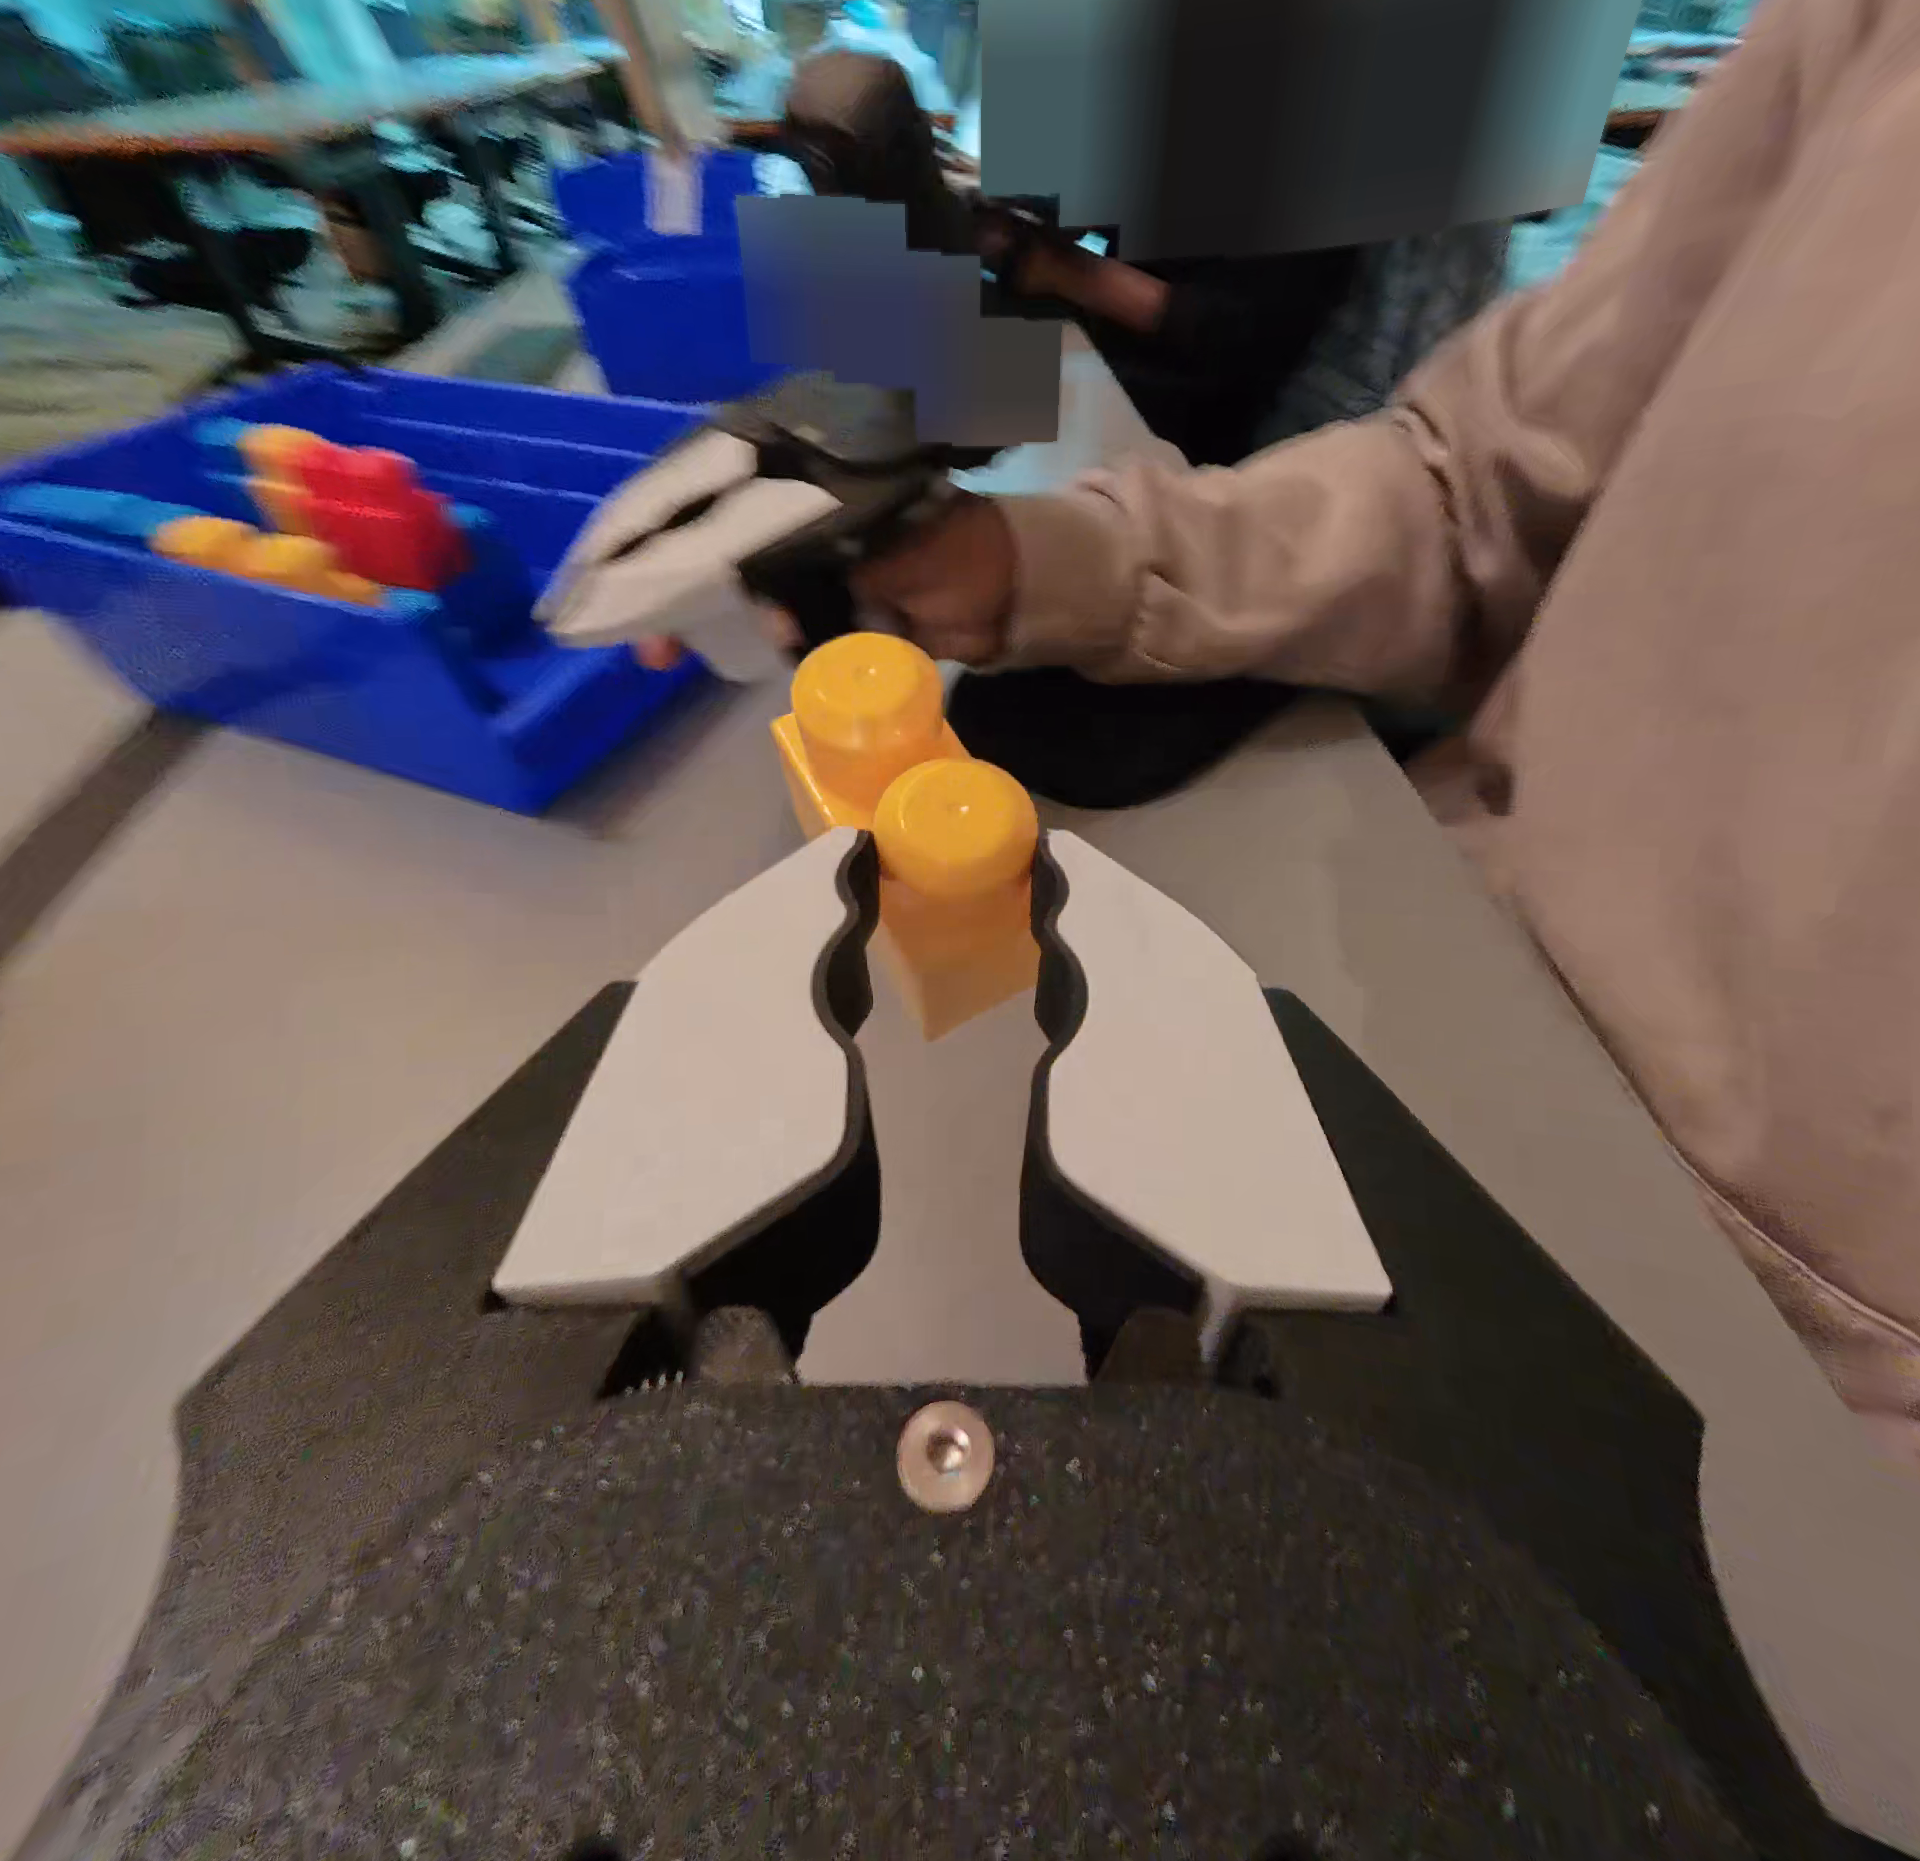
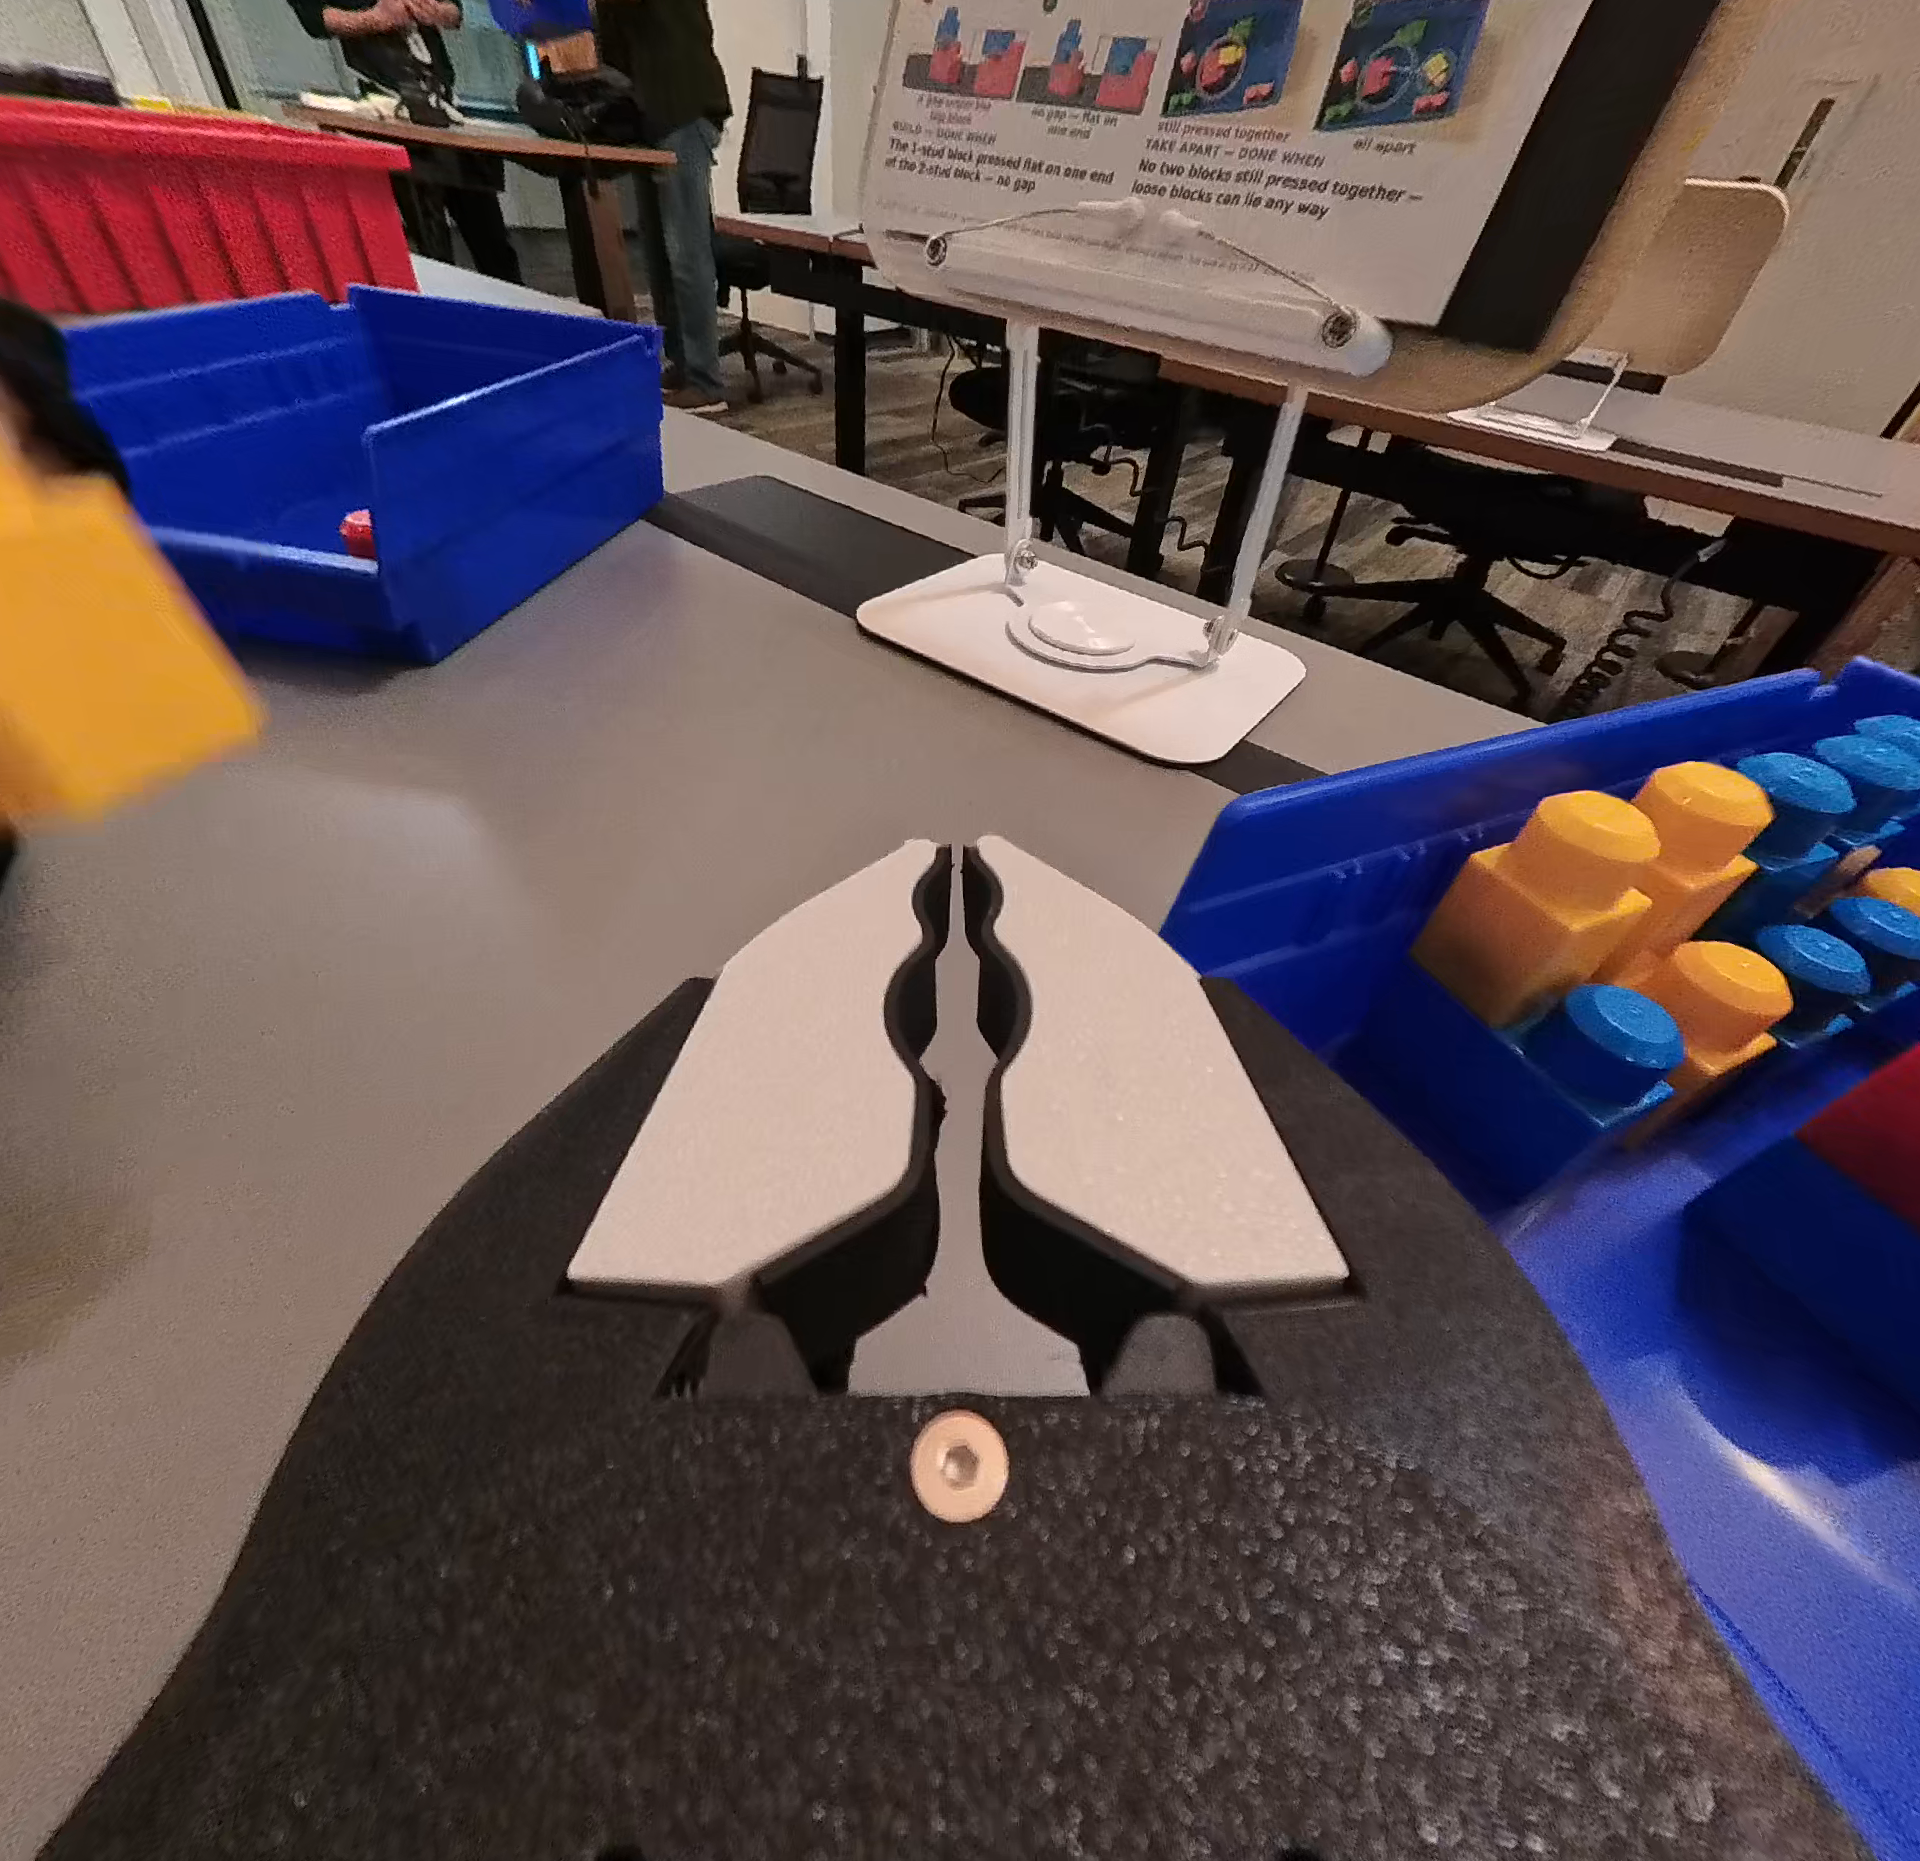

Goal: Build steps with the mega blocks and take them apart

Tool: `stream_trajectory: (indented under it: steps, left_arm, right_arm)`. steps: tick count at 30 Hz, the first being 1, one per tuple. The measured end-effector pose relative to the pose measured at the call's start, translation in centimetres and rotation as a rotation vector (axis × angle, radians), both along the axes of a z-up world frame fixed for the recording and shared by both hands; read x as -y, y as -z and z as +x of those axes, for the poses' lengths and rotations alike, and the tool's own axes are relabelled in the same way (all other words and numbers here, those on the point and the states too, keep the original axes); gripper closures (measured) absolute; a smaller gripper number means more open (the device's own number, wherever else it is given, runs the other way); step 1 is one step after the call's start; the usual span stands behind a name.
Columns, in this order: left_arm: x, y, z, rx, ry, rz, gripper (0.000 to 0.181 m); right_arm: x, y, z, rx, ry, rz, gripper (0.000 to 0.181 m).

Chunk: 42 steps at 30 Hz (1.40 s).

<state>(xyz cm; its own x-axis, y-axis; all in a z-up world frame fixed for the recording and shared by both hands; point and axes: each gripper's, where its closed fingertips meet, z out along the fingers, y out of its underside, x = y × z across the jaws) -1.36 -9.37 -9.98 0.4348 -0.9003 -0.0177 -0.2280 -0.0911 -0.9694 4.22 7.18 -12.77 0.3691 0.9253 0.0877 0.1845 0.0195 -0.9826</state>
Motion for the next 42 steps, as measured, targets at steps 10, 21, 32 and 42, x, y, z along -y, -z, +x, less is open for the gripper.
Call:
stream_trajectory:
  steps: [10, 21, 32, 42]
  left_arm:
    - [0.8, 8.3, 7.5, -0.211, 0.273, -0.1, 0.153]
    - [-0.2, 6.1, 5.2, -0.156, 0.126, -0.08, 0.132]
    - [-3.4, -1.0, -20.7, -0.313, -0.657, -0.055, 0.139]
    - [-3.2, 8.4, -27.8, -0.518, -0.702, -0.402, 0.141]
  right_arm:
    - [-0.4, 0.1, 0.3, 0.005, 0.012, 0.0, 0.18]
    - [0.0, -0.2, 0.2, -0.001, -0.015, -0.006, 0.18]
    - [0.5, -0.2, -0.1, 0.004, -0.041, -0.01, 0.18]
    - [0.1, 0.1, 0.2, 0.008, -0.022, -0.019, 0.18]
